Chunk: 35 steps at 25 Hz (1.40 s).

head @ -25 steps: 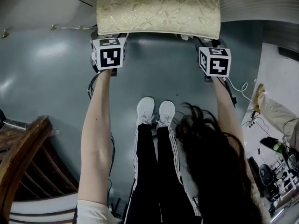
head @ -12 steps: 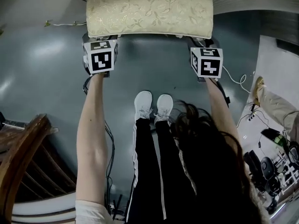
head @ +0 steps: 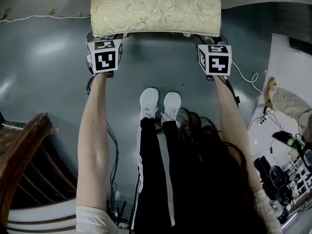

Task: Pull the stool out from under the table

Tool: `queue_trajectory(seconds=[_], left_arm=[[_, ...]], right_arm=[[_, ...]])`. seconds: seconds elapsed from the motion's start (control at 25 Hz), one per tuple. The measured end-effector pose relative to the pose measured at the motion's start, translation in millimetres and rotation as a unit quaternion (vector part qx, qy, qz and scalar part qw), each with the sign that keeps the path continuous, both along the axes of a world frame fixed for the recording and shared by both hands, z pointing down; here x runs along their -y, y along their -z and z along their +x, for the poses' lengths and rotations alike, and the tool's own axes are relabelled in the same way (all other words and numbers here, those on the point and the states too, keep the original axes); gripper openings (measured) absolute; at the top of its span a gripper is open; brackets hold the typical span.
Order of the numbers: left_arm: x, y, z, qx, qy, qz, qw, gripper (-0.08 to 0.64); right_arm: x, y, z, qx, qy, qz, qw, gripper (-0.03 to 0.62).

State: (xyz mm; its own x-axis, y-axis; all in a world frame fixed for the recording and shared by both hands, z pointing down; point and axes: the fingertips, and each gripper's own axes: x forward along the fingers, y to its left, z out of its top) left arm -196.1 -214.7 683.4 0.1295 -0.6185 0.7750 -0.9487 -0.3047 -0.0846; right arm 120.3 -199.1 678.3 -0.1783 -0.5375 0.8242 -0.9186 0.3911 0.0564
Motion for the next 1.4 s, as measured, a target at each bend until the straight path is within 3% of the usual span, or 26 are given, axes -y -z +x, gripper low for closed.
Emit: queue_trajectory(seconds=[1.04, 1.4], left_arm=[[-6, 7, -6, 0.026, -0.011, -0.04, 0.9988, 0.316], [-7, 10, -9, 0.032, -0.033, -0.07, 0.9965, 0.316]], right_arm=[[-6, -4, -6, 0.002, -0.007, -0.038, 0.999, 0.25], [-24, -2, -10, 0.008, -0.02, -0.077, 0.997, 0.25]])
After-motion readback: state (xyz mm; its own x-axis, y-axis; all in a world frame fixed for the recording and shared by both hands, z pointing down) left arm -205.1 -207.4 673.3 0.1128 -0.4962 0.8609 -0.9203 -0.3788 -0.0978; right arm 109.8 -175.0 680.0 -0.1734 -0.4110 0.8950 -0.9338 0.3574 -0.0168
